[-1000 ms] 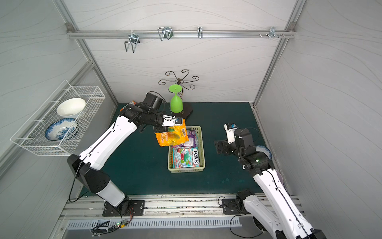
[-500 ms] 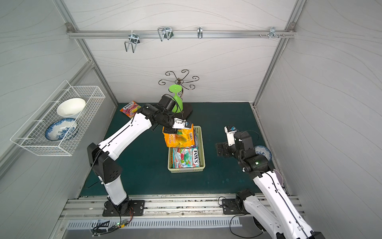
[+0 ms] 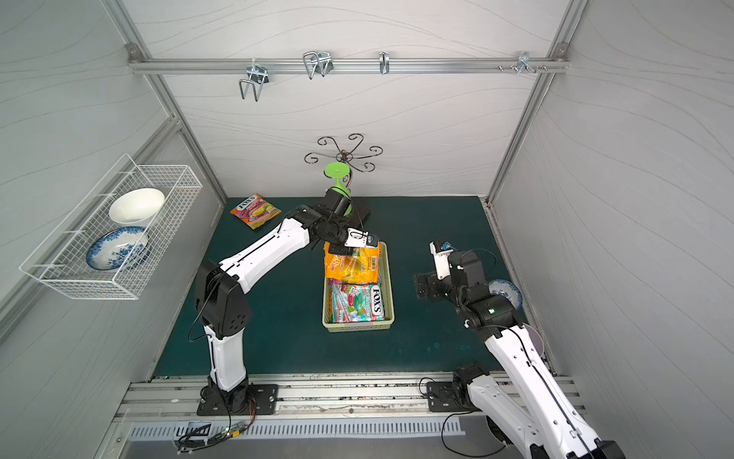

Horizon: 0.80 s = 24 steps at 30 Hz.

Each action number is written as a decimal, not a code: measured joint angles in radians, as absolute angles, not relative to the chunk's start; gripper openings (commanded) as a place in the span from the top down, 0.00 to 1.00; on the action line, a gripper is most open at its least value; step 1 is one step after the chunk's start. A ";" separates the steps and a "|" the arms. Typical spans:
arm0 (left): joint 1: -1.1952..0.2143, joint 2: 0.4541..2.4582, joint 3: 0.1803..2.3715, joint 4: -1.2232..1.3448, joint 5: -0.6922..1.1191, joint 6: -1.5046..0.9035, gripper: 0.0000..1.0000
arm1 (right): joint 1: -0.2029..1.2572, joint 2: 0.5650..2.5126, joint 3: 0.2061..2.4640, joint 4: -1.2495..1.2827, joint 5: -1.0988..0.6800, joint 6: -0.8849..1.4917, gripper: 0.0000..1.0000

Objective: Put the candies in the basket
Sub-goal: Place the candy in the basket.

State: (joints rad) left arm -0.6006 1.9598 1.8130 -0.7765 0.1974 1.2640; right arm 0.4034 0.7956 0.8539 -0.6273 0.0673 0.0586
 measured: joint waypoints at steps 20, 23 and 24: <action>-0.599 1.754 1.792 -0.710 0.160 0.871 0.41 | 0.409 0.862 0.907 -0.629 0.022 0.090 0.01; -0.584 1.640 1.755 -0.705 0.157 0.778 0.37 | 0.456 0.896 0.942 -0.626 0.020 0.104 0.01; -0.577 1.606 1.740 -0.706 0.157 0.744 0.36 | 0.484 0.915 0.955 -0.625 0.024 0.106 0.01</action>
